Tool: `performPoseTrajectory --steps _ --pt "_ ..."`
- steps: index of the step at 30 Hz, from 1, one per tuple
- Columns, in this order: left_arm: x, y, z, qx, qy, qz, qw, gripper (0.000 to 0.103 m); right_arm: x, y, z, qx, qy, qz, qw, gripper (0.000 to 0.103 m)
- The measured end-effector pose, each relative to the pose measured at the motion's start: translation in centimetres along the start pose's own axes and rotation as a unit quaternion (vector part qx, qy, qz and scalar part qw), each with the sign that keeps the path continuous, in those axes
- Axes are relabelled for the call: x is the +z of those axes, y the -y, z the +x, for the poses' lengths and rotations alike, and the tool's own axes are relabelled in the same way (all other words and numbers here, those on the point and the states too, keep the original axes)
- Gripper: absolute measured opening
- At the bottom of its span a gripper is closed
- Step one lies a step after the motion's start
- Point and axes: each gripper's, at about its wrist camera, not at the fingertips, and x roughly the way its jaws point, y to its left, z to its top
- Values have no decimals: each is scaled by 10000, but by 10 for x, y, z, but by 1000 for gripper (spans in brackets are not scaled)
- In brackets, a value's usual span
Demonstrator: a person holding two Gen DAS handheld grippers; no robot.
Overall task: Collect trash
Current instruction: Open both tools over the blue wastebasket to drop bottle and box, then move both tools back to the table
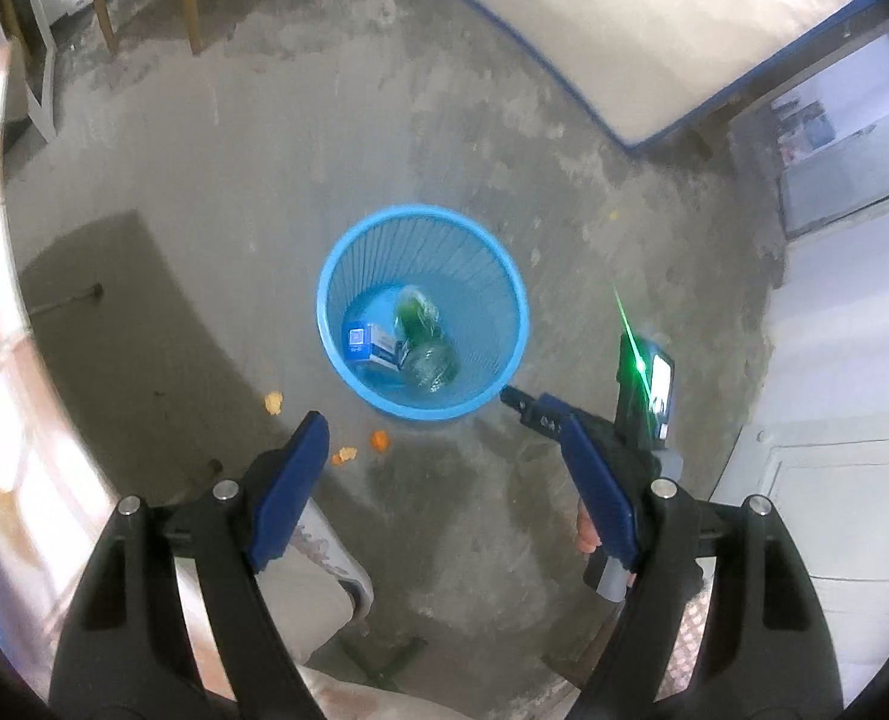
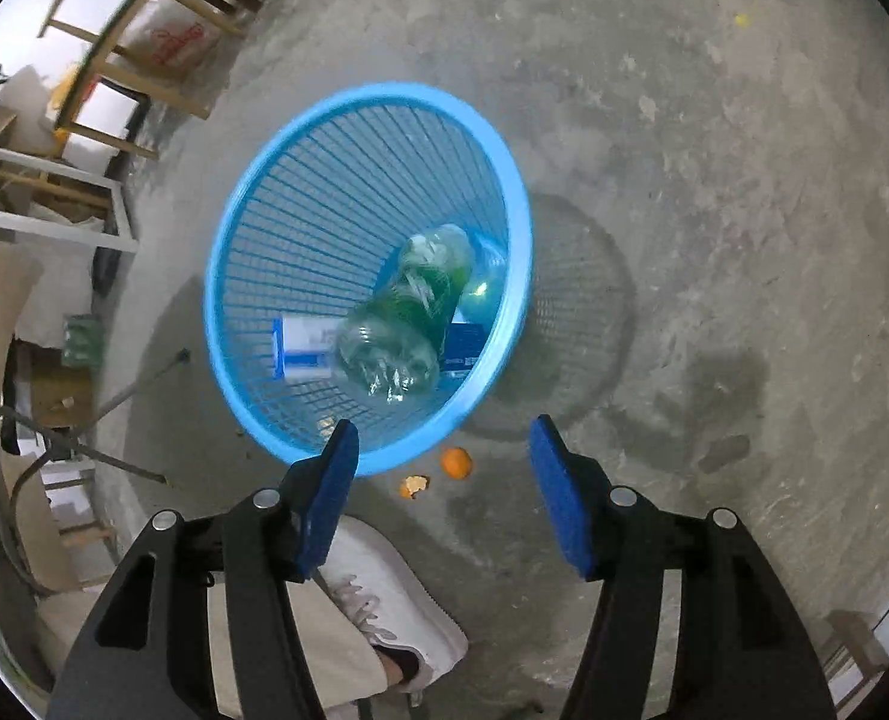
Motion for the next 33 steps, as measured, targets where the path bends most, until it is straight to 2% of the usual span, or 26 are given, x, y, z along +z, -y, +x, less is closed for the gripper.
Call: performPoseTrajectory --steps 4,9,12,16,18,20,23,24,26,30,33 --pt "-18 -9 -45 -173 397 22 9991 75 -16 -3 -37 96 347 -114 9993 59" --pt "-62 -35 -99 -246 992 -160 9946 77 -44 -15 -92 109 801 -405 9959 59" --pt "-97 -50 -135 41 1473 -151 9890 76 -66 -32 -126 85 1061 -762 9914 60" --pt "-157 -72 -182 655 2112 -56 9752 77 -101 -72 -172 -115 1510 -1437 9780 80" --pt "-184 -84 -195 897 2302 -132 9689 78 -118 -94 -188 -296 1758 -1822 9670 88" --pt "-214 -102 -204 1030 2337 -278 9664 80 -139 -127 -207 -558 2104 -2340 9476 95" --pt "-257 -129 -217 1348 2461 -588 9580 81 -161 -169 -226 -771 2494 -2893 9209 97" --pt "-273 -141 -223 1415 2561 -719 9535 81 -172 -189 -234 -768 2651 -3147 9082 97" --pt "-296 -160 -232 1442 2737 -985 9458 84 -186 -219 -245 -606 2821 -3499 8912 97" --pt "-343 -203 -250 1428 3188 -1846 9187 87 -222 -284 -259 -76 3008 -4297 8514 97" --pt "-365 -236 -254 1301 3245 -2391 9059 87 -247 -324 -251 56 2933 -4648 8354 97"
